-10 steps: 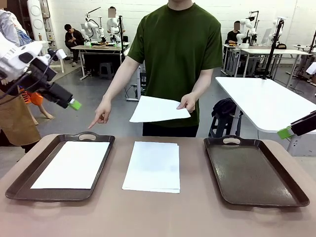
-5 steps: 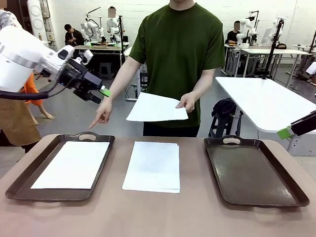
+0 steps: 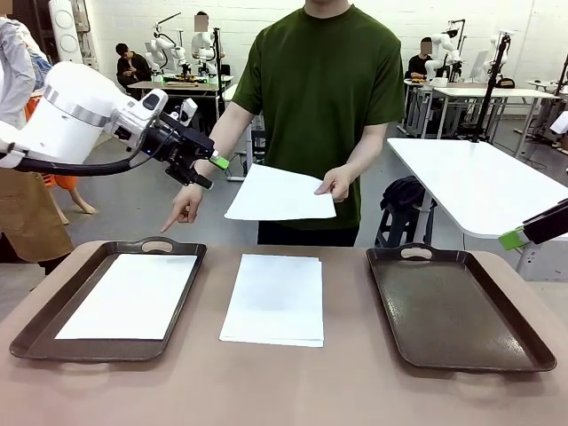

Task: Sort the A4 documents.
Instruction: Receive the A4 Paper.

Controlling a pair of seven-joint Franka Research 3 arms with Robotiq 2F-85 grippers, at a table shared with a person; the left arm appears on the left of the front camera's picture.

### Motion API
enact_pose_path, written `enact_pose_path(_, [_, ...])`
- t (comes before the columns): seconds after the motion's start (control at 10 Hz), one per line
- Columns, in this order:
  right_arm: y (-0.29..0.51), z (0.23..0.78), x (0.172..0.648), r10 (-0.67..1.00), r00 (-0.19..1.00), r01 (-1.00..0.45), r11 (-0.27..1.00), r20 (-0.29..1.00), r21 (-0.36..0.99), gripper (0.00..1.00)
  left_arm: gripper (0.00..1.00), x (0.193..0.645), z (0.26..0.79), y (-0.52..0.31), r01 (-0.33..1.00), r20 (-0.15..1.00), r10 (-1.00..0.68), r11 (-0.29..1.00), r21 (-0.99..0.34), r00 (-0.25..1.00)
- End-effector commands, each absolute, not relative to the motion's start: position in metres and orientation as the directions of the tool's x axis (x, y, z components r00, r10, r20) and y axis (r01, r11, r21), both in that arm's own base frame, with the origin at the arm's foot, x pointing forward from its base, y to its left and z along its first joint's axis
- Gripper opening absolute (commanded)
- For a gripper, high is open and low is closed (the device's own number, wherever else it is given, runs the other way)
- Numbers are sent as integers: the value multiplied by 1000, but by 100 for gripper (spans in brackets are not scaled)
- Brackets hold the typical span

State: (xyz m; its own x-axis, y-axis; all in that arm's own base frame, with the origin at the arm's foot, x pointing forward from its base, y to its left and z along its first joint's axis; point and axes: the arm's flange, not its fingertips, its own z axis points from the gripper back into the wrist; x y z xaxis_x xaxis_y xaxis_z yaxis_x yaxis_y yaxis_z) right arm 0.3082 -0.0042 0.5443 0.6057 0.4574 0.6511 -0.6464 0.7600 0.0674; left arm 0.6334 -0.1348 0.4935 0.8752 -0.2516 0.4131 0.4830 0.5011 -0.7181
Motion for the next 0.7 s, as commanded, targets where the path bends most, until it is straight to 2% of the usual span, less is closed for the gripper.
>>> enact_pose_path(0.0, [-4,543,309,454,604,-653,753,655,81,100,100,655,486,-147,423,353,-233,476,-771,906])
enact_pose_path(0.6, [-4,543,309,454,604,-653,753,655,81,100,100,665,451,-186,313,248,-212,378,-871,945])
